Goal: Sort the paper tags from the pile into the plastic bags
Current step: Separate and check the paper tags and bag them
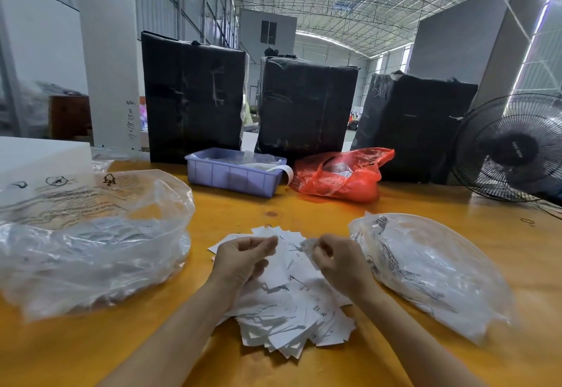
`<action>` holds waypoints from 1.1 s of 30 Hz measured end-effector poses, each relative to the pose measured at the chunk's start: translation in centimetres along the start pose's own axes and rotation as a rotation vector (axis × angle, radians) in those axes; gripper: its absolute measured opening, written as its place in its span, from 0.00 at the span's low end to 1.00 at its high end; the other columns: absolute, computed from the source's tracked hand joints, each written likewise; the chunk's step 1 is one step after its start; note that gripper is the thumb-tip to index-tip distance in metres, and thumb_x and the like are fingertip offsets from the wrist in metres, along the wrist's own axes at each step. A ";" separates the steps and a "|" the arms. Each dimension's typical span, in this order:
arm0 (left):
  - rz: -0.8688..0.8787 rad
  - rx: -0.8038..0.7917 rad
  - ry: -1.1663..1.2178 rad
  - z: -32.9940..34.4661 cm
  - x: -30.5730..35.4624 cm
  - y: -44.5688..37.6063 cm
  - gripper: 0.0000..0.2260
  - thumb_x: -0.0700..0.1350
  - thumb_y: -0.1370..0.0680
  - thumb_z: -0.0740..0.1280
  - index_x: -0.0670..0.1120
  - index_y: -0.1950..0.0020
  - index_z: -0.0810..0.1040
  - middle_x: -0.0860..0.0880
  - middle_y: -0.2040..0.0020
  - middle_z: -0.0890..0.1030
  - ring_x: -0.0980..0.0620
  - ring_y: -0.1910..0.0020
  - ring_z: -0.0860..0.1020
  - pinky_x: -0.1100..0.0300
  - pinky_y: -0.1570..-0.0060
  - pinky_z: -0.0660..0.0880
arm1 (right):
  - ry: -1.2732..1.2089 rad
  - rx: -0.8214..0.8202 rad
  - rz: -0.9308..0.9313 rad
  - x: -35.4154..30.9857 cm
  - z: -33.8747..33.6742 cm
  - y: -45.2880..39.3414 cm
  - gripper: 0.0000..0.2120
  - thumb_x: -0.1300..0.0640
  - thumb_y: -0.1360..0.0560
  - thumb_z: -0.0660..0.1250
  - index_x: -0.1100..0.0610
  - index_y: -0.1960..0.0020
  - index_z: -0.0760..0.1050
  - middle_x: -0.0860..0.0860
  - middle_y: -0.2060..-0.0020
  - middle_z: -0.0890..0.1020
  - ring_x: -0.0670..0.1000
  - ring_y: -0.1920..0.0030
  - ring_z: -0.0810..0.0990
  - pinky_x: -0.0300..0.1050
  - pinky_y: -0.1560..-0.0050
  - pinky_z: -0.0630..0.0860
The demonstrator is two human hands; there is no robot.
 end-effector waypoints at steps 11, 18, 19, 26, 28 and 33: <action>0.001 -0.040 -0.119 0.5 0.1 0.2 0.08 0.43 0.30 0.75 0.42 0.54 0.83 0.46 0.57 0.83 0.53 0.57 0.79 0.60 0.61 0.71 | -0.328 -0.085 0.011 -2.9 -2.2 -0.8 0.06 0.62 0.24 0.67 0.59 0.49 0.81 0.51 0.57 0.83 0.50 0.55 0.81 0.44 0.52 0.77; -0.001 -0.072 -0.166 0.6 0.3 0.4 0.07 0.45 0.31 0.75 0.44 0.55 0.84 0.48 0.54 0.84 0.52 0.55 0.79 0.59 0.60 0.70 | -0.256 -0.076 -0.048 -2.8 -1.9 -0.9 0.06 0.63 0.25 0.68 0.59 0.49 0.81 0.48 0.60 0.82 0.38 0.67 0.76 0.31 0.67 0.71; -0.005 -0.080 -0.174 0.7 0.3 0.5 0.07 0.46 0.31 0.75 0.45 0.55 0.84 0.49 0.55 0.84 0.53 0.54 0.79 0.59 0.60 0.70 | -0.251 -0.074 -0.053 -2.7 -1.9 -0.9 0.06 0.63 0.25 0.68 0.59 0.49 0.81 0.47 0.60 0.81 0.36 0.70 0.75 0.29 0.69 0.69; -0.023 -0.133 -0.207 0.7 0.2 0.7 0.05 0.45 0.31 0.75 0.46 0.58 0.85 0.50 0.59 0.85 0.53 0.59 0.78 0.58 0.59 0.69 | -0.239 -0.085 -0.095 -2.7 -1.8 -0.8 0.07 0.63 0.25 0.68 0.60 0.47 0.81 0.48 0.60 0.81 0.32 0.71 0.75 0.27 0.71 0.69; -0.027 -0.134 -0.196 0.7 0.3 0.7 0.04 0.45 0.30 0.74 0.46 0.58 0.84 0.51 0.60 0.85 0.53 0.60 0.77 0.58 0.60 0.68 | -0.227 -0.112 -0.094 -2.7 -1.7 -0.9 0.08 0.63 0.25 0.68 0.60 0.48 0.81 0.48 0.60 0.81 0.34 0.69 0.76 0.28 0.69 0.69; -0.032 -0.142 -0.185 0.8 0.4 0.6 0.05 0.45 0.30 0.74 0.45 0.59 0.84 0.51 0.66 0.83 0.54 0.63 0.76 0.60 0.63 0.67 | -0.224 -0.211 -0.063 -2.4 -1.3 -0.8 0.07 0.62 0.27 0.70 0.58 0.49 0.82 0.50 0.59 0.83 0.49 0.58 0.81 0.41 0.57 0.78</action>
Point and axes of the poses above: each hand's wrist, its own y-axis away from the middle knuckle, its own z-axis out of the palm, x = y × z, the point moved 3 cm from there along -y, towards the middle knuckle
